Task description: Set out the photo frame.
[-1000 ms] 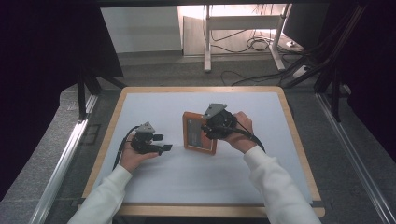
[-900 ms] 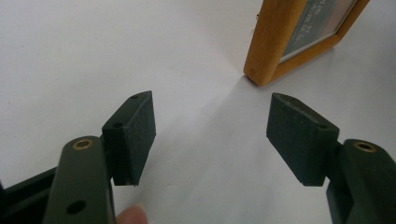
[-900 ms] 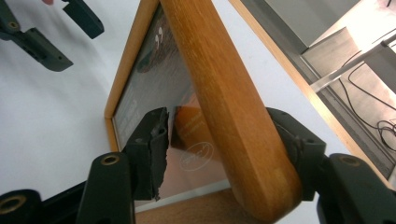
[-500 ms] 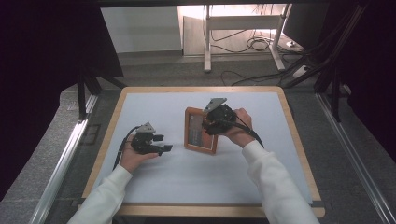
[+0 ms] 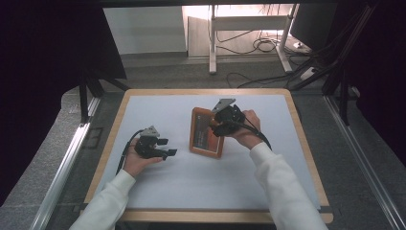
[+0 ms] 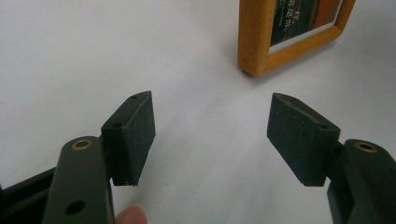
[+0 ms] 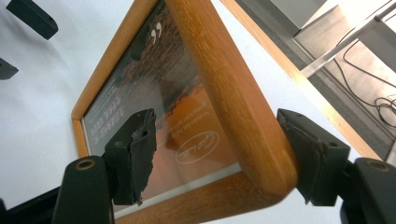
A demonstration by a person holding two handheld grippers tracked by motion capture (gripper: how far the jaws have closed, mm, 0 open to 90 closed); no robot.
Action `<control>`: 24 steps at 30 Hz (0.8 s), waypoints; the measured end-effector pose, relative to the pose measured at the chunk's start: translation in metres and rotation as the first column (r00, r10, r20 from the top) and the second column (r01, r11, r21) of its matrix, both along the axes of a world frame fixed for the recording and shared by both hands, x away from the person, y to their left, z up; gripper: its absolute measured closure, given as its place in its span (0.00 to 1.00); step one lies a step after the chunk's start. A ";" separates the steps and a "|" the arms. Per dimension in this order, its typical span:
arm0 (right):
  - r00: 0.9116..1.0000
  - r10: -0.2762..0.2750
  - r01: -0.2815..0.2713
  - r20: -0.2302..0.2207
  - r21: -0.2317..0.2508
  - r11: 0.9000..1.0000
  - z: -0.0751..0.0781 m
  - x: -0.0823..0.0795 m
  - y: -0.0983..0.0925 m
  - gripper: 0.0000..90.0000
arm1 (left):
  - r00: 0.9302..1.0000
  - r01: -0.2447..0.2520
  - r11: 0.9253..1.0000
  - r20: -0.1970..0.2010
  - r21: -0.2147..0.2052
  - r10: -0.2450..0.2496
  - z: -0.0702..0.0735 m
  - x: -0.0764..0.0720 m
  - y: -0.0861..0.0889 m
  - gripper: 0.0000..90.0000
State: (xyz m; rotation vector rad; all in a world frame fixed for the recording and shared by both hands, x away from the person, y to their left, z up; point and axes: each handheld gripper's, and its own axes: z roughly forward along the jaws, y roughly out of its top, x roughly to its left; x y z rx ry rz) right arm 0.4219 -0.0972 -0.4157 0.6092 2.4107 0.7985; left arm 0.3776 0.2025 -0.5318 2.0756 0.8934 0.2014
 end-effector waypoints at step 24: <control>0.999 -0.037 0.034 0.008 0.229 0.973 0.006 -0.047 -0.061 0.28 | 1.000 -0.002 1.000 0.009 0.015 0.002 0.000 -0.003 -0.006 0.34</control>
